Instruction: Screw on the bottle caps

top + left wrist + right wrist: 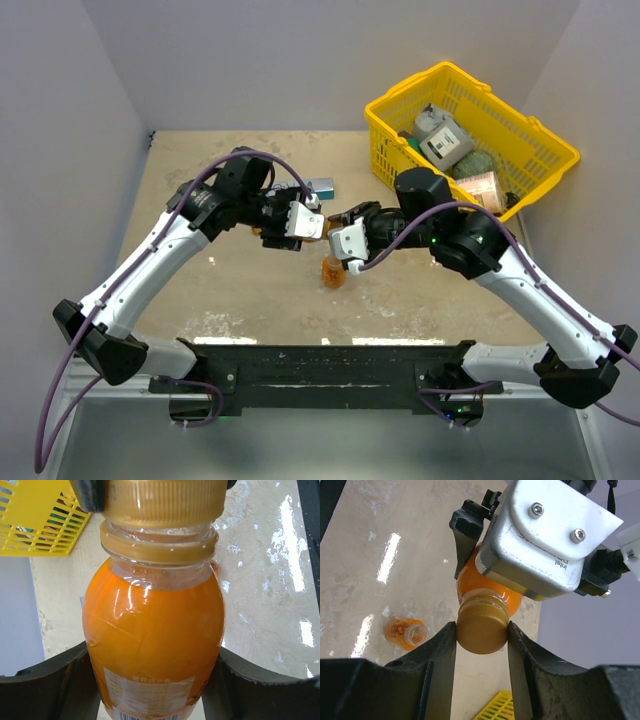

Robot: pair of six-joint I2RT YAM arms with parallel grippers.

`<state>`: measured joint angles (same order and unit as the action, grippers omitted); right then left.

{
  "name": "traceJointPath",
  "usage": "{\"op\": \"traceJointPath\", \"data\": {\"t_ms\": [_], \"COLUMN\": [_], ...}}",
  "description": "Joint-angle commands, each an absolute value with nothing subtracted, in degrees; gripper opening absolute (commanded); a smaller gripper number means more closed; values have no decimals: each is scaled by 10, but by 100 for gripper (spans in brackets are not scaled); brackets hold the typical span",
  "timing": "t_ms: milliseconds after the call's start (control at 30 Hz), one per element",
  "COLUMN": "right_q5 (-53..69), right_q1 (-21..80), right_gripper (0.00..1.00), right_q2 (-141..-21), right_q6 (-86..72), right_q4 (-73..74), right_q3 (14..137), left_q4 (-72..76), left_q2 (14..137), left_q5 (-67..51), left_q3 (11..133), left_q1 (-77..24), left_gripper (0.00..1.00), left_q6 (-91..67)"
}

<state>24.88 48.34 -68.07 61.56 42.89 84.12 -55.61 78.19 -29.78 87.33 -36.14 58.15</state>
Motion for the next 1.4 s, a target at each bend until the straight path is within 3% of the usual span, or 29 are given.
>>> {"op": "traceJointPath", "data": {"t_ms": [0,467,933,1367], "right_q5": [228,230,233,252], "right_q1": [489,490,502,503], "right_gripper": [7,7,5,3], "right_q2": [-675,-625,-670,-713], "right_q6": [642,672,630,420], "right_q4": [437,297,324,276], "right_q3": [809,714,741,776], "left_q4": [-527,-518,-459,-367], "left_q2": [767,778,757,718], "left_q5": [-325,-384,-338,-313], "left_q3": [897,904,855,803], "left_q1": [-363,-362,-362,-363], "left_gripper": [0,0,0,0], "left_q6": [569,597,538,506]}}
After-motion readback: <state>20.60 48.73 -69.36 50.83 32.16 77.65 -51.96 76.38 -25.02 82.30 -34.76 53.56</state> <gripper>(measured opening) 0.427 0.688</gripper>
